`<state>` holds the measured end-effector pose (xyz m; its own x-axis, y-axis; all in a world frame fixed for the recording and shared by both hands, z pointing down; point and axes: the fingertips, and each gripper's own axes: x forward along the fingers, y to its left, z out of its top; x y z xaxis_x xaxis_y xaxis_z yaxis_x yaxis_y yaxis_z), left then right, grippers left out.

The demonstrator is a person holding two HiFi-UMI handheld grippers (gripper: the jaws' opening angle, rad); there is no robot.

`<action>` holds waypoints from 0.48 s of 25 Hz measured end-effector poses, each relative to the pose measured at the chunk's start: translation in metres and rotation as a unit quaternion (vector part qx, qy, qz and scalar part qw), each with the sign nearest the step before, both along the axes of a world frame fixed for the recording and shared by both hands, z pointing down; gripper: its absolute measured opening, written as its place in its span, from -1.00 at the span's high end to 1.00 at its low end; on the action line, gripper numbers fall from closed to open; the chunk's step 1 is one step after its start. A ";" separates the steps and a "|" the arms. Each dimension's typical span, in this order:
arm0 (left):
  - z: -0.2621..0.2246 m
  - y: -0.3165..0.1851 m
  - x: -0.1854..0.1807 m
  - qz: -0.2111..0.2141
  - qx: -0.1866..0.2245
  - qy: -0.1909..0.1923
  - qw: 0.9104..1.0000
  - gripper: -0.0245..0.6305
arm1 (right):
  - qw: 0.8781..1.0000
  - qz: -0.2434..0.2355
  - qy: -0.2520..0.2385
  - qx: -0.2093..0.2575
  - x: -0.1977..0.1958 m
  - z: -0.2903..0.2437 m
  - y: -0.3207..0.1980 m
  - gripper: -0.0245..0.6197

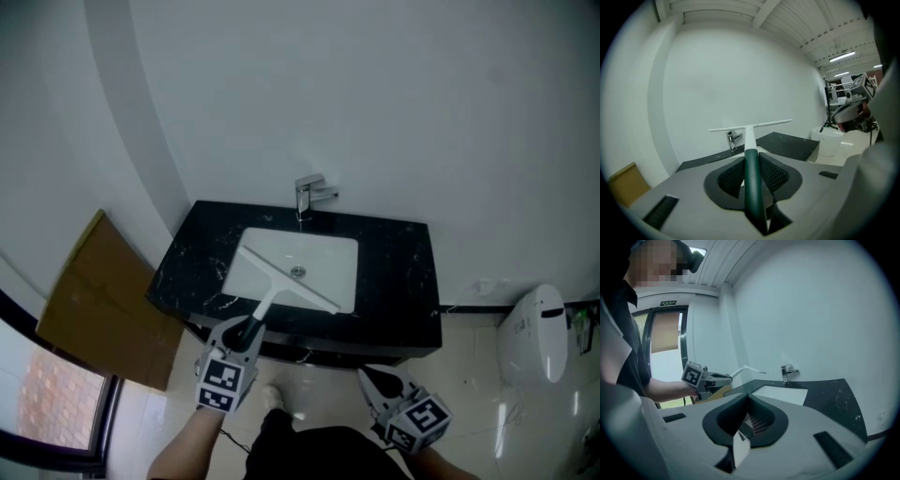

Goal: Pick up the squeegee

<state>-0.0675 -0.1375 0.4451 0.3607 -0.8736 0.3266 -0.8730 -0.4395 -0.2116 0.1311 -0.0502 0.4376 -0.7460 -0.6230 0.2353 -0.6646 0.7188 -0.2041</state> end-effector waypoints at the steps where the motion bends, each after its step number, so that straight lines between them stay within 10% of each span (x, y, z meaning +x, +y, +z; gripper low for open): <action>1: -0.001 0.013 0.005 -0.001 0.002 0.001 1.000 0.63 | 1.000 -0.003 -0.002 -0.002 0.001 0.001 0.006 0.92; 12: -0.009 0.087 0.000 -0.001 0.023 0.017 1.000 0.63 | 1.000 -0.007 0.000 0.012 -0.032 0.004 0.027 0.92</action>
<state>-0.0671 -0.0503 0.4365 0.3688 -0.8881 0.2743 -0.8809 -0.4281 -0.2016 0.0992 -0.0236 0.4420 -0.7553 -0.6174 0.2198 -0.6537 0.7335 -0.1861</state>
